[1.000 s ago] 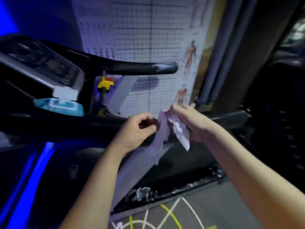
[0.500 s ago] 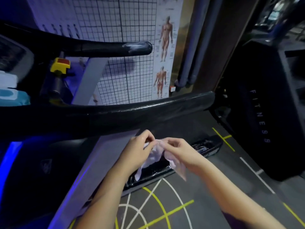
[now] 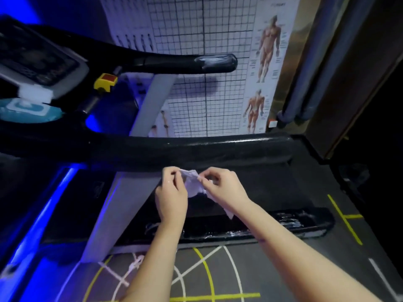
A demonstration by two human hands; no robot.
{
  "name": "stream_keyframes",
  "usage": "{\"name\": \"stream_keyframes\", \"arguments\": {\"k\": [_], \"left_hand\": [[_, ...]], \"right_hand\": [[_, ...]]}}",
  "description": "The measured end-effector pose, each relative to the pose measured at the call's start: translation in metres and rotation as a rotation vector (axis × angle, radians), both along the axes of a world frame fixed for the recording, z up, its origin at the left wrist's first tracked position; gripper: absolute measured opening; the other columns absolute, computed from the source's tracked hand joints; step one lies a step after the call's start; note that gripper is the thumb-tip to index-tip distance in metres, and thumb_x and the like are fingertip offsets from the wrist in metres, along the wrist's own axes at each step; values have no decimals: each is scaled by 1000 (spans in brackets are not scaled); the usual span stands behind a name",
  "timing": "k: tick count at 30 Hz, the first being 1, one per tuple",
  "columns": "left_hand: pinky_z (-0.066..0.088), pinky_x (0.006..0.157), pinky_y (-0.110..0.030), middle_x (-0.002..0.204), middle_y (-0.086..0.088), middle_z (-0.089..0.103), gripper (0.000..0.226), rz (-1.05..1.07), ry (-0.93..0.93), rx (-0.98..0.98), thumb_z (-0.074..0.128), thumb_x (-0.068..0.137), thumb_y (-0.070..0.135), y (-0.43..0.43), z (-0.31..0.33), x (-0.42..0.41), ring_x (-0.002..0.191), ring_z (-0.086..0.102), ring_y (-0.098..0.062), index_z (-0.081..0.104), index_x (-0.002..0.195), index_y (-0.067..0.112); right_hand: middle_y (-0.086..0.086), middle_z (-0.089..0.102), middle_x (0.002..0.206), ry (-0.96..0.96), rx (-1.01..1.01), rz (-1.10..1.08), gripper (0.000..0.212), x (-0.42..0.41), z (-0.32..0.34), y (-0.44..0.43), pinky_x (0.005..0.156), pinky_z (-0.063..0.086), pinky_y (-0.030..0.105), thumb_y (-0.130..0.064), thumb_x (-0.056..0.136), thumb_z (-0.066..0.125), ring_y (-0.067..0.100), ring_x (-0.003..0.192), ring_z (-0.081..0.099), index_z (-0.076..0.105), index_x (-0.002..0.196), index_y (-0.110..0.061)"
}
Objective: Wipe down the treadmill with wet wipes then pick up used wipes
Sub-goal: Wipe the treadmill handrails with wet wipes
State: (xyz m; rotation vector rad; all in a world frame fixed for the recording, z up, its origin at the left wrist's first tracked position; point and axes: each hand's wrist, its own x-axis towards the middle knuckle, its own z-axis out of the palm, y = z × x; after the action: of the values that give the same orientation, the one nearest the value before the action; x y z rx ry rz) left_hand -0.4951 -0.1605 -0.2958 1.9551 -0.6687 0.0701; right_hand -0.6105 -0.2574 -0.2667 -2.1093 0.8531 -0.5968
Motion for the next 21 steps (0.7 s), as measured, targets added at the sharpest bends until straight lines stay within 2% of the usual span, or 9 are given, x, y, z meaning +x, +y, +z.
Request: {"name": "stream_keyframes", "arguments": {"k": [3, 6, 8, 10, 12, 14, 16, 18, 21], "left_hand": [[50, 70, -38, 94, 0, 75, 8, 143, 46, -236, 49, 103, 25, -8, 3, -7, 85, 69, -31, 57, 105, 29], [46, 73, -33, 96, -5, 74, 11, 146, -33, -333, 54, 102, 18, -20, 10, 11, 85, 66, -26, 63, 108, 17], [44, 81, -35, 96, -15, 73, 10, 122, -245, -300, 59, 100, 12, -34, 11, 32, 90, 59, -25, 63, 109, 13], [44, 91, -40, 95, -17, 74, 10, 126, -494, -230, 59, 98, 14, -48, 5, 57, 97, 54, -26, 60, 108, 17], [45, 101, -44, 91, -16, 74, 6, 140, -642, -154, 58, 99, 17, -56, -4, 81, 100, 55, -27, 63, 103, 15], [44, 108, -47, 88, -12, 73, 14, 118, -755, -78, 57, 100, 14, -61, -5, 99, 94, 59, -28, 67, 95, 7], [47, 103, -46, 85, -11, 71, 16, 114, -837, -28, 55, 100, 10, -67, -3, 113, 84, 62, -32, 65, 90, 3], [46, 88, -44, 81, -13, 69, 17, 129, -874, -35, 54, 100, 9, -77, 1, 124, 74, 64, -36, 63, 87, 3], [48, 89, -44, 80, -15, 68, 10, 163, -923, -117, 57, 98, 6, -85, -1, 119, 78, 61, -36, 61, 88, 4]], "right_hand": [[-15, 62, 64, -3, -53, 99, 18, 1, 14, -12, 66, 52, 27, -40, 93, 65, -2, 64, 59, 72, 109, -35], [-15, 56, 60, -41, -73, 111, 20, -9, 21, -23, 64, 44, 20, -40, 95, 65, 0, 66, 56, 72, 112, -35], [-20, 57, 60, -39, -71, 118, 17, -21, 21, -35, 64, 42, 17, -39, 96, 63, 0, 65, 57, 71, 111, -35], [-17, 57, 59, -37, -65, 126, 14, -35, 21, -48, 62, 44, 19, -37, 97, 63, 2, 61, 57, 71, 109, -37], [-12, 61, 57, -43, -53, 116, 11, -50, 22, -65, 58, 46, 20, -35, 99, 61, 4, 54, 57, 70, 105, -38], [-5, 64, 54, -41, -32, 108, 10, -62, 24, -82, 52, 45, 21, -34, 101, 59, 8, 46, 57, 68, 104, -37], [2, 63, 52, -43, -34, 103, 12, -71, 29, -99, 47, 45, 21, -33, 102, 57, 14, 41, 57, 69, 106, -34], [4, 63, 52, -76, -52, 81, 13, -77, 37, -121, 42, 42, 20, -32, 102, 57, 15, 36, 55, 70, 106, -33], [-8, 68, 60, -111, -142, -18, 16, -84, 44, -159, 47, 40, 10, -30, 101, 58, 1, 43, 58, 72, 106, -28]]}}
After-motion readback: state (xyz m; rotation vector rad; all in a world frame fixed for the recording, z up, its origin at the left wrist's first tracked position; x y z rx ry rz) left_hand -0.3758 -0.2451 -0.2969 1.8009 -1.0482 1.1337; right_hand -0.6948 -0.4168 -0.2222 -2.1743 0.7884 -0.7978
